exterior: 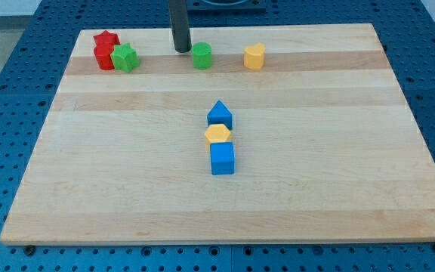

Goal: Move the green circle to the top of the blue triangle

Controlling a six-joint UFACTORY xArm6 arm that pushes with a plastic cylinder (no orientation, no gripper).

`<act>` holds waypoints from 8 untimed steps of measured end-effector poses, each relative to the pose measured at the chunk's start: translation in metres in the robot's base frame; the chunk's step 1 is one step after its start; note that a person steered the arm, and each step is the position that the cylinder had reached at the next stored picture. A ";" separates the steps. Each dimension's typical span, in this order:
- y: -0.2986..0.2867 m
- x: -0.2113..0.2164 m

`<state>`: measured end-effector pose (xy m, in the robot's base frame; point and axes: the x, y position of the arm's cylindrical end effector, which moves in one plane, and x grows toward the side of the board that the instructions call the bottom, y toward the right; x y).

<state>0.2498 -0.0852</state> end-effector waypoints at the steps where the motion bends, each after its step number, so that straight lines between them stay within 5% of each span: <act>1: 0.009 0.000; 8: 0.043 0.007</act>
<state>0.2568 -0.0418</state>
